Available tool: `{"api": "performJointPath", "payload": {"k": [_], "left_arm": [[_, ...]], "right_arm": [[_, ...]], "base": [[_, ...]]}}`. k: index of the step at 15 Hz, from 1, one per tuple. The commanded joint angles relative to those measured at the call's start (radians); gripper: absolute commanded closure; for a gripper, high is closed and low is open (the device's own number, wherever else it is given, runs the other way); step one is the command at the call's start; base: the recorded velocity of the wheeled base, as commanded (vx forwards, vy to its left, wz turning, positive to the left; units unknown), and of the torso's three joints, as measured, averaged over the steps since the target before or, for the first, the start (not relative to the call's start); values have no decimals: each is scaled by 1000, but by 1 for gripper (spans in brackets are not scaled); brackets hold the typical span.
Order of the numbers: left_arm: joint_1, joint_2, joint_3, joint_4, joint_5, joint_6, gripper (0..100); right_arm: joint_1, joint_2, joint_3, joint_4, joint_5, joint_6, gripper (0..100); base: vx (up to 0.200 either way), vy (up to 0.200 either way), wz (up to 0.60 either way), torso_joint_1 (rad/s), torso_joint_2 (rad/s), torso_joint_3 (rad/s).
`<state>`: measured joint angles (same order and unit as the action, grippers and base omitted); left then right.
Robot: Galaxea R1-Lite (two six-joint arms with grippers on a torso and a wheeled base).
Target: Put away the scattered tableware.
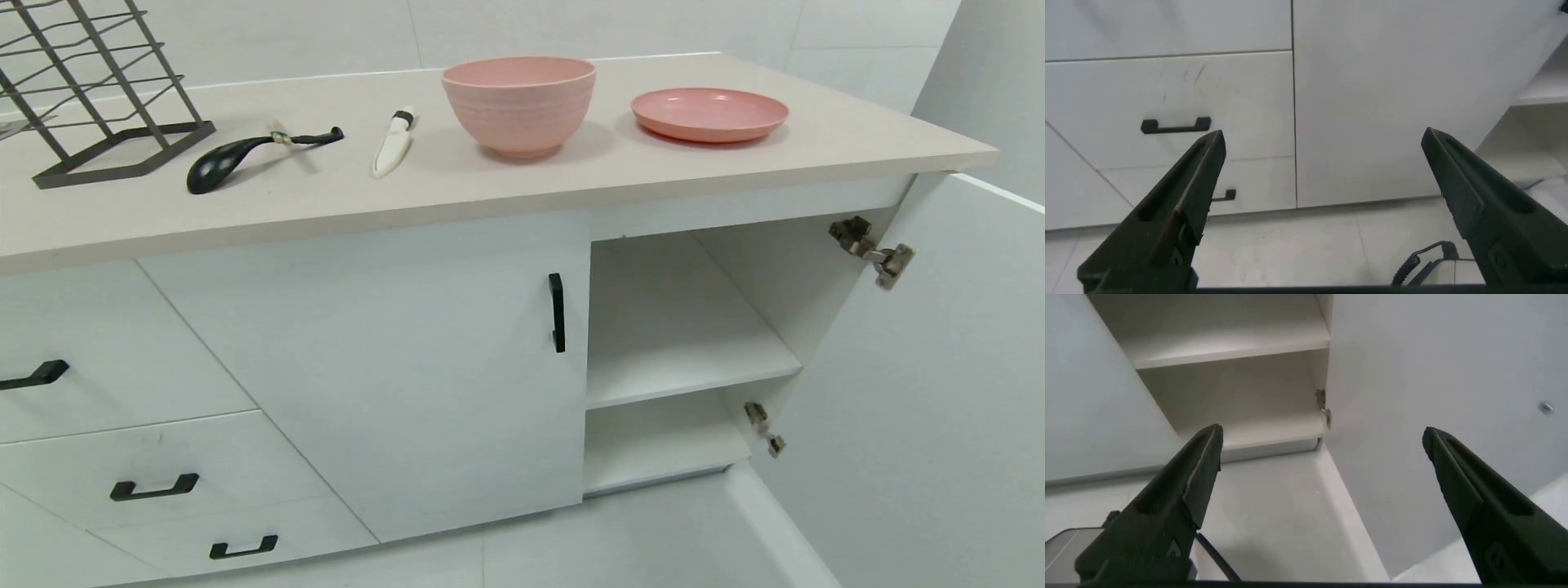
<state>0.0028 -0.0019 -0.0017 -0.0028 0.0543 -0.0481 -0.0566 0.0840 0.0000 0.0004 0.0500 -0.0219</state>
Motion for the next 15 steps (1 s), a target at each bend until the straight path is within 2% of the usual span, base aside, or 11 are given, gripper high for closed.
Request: {"api": "performJointPath", "payload": {"k": [1,10,15], "left_arm": [[0,2,0,0,-1,-1,0],[0,2,0,0,1,1,0],[0,2,0,0,1,-1,0]], "right_arm": [[0,2,0,0,-1,2,0],[0,2,0,1,-6,4,0],[0,2,0,1,-6,5,0]], "base": [[0,0,0,0,0,0],[0,0,0,7,-12,-3],[0,0,0,218,-125,-113]]}}
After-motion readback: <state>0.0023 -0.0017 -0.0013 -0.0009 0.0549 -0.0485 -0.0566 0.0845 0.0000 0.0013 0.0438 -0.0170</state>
